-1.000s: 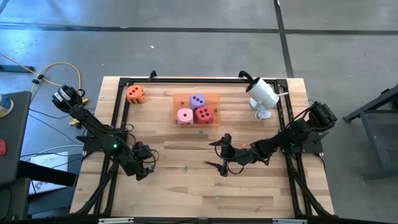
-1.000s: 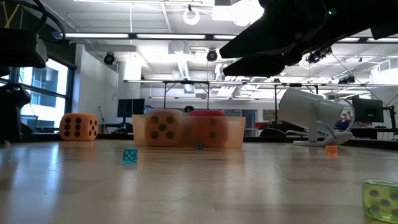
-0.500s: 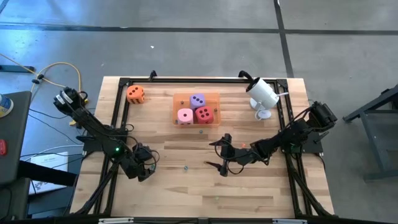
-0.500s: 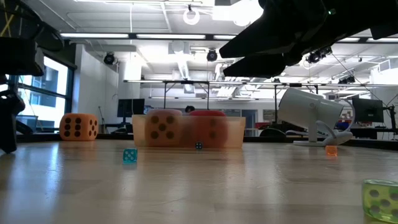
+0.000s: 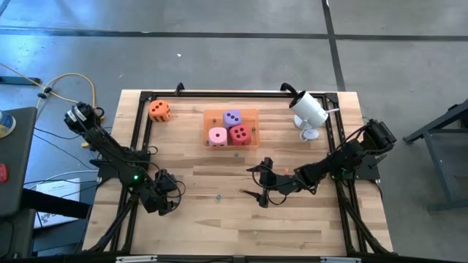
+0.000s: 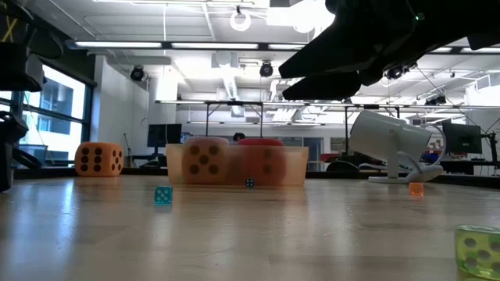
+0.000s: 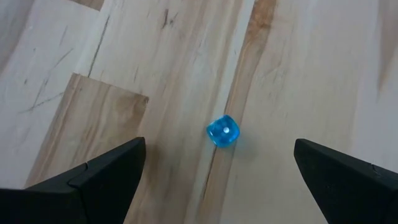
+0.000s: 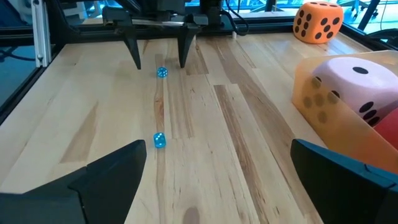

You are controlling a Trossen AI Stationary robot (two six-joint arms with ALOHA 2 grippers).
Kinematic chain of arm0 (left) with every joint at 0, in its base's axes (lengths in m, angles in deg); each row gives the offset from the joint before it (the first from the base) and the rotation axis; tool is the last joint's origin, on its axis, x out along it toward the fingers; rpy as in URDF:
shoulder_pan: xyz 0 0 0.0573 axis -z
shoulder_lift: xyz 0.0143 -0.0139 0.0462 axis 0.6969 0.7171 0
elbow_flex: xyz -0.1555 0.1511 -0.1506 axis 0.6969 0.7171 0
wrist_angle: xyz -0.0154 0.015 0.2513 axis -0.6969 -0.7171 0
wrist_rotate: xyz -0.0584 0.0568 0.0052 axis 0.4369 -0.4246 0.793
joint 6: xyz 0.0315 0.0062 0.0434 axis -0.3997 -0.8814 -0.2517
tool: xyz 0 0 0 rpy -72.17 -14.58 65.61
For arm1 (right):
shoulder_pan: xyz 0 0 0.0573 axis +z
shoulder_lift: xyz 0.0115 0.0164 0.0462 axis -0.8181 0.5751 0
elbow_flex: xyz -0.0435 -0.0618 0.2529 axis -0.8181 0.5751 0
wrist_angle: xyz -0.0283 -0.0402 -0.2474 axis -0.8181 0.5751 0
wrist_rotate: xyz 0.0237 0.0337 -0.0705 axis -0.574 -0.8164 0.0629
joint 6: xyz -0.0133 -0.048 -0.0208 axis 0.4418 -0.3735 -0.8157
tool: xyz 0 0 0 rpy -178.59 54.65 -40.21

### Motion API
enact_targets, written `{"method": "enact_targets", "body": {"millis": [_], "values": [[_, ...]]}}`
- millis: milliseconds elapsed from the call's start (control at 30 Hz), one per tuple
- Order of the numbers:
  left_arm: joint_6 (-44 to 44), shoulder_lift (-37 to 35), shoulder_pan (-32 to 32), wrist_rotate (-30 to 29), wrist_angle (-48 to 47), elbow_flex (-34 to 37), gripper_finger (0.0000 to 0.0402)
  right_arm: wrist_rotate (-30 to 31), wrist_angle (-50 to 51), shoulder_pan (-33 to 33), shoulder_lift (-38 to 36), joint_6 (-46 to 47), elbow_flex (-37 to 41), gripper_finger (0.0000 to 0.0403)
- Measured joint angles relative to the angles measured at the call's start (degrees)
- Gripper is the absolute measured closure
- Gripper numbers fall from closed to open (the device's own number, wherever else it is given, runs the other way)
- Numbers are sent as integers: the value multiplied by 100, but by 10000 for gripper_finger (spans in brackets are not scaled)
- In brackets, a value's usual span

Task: Pick & Place Dice
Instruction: Put the small light blue dice in the orange bin

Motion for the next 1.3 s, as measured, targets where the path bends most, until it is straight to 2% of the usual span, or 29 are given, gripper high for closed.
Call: {"method": "enact_targets", "body": {"millis": [467,767,1300], "values": [[463,587,467,-352,23,-20,4,0,-4,-2,0,0,0,10],[690,633,792,-687,48,-3,4,39,-4,-15,0,0,0,10],[752,1285,916,-1229,260,-10,4,42,-4,-15,0,0,0,10]]}}
